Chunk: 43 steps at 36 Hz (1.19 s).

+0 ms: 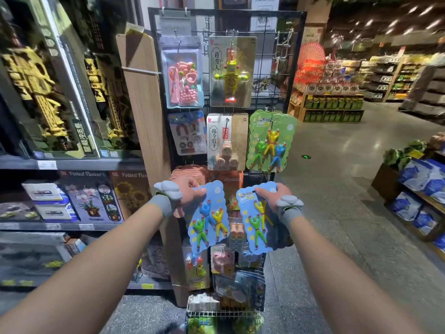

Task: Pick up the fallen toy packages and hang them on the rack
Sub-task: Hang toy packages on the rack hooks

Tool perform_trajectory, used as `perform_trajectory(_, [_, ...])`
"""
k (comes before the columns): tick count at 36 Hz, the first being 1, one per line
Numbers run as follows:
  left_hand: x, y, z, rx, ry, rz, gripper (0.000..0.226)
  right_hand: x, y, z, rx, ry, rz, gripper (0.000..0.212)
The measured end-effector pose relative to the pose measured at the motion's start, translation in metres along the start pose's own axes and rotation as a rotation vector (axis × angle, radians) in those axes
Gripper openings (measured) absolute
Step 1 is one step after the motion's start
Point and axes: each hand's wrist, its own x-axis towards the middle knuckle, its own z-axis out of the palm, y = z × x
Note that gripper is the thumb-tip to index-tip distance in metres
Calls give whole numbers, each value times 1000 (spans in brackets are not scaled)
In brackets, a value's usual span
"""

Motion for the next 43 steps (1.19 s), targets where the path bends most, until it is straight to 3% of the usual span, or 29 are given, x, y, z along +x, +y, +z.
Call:
perform_trajectory(13, [32, 22, -1, 10, 17, 37, 27, 36, 2, -12, 54, 106, 73, 72])
perform_trajectory(29, [39, 5, 5, -40, -3, 57, 31, 50, 0, 1, -42, 129, 69, 77])
perform_trajectory(43, [49, -2, 18, 38, -34, 62, 30, 67, 14, 3, 77, 121, 72, 76])
